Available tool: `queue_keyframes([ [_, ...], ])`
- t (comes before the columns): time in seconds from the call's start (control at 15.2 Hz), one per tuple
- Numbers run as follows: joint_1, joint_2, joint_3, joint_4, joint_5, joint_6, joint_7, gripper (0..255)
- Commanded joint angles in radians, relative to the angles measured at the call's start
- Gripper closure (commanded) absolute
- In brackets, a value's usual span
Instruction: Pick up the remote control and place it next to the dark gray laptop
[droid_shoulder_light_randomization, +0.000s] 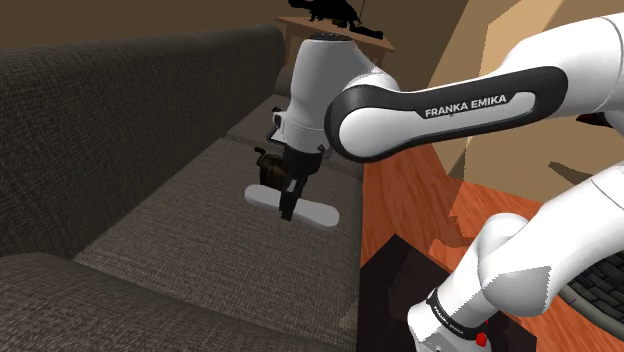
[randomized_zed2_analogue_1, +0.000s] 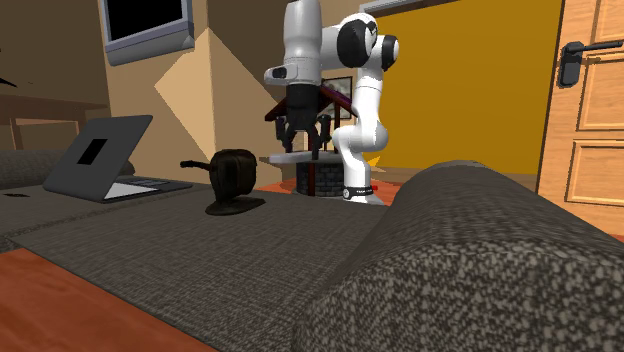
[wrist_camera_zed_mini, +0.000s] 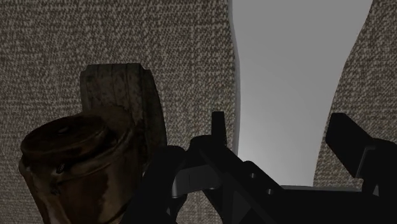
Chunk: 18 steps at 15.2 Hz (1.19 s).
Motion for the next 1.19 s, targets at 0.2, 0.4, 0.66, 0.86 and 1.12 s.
queue_keyframes([
  [0.2, 0.0, -0.018, -0.006, 0.054, 0.002, -0.071, -0.003, 255],
  [0.4, -0.001, -0.027, -0.01, 0.087, 0.003, -0.112, -0.005, 255],
  [0.66, -0.002, -0.035, -0.014, 0.133, 0.003, -0.167, -0.007, 255],
  [0.86, -0.003, -0.039, -0.018, 0.17, 0.003, -0.207, -0.008, 255],
  [1.12, -0.005, -0.041, -0.021, 0.222, 0.001, -0.261, -0.008, 255],
])
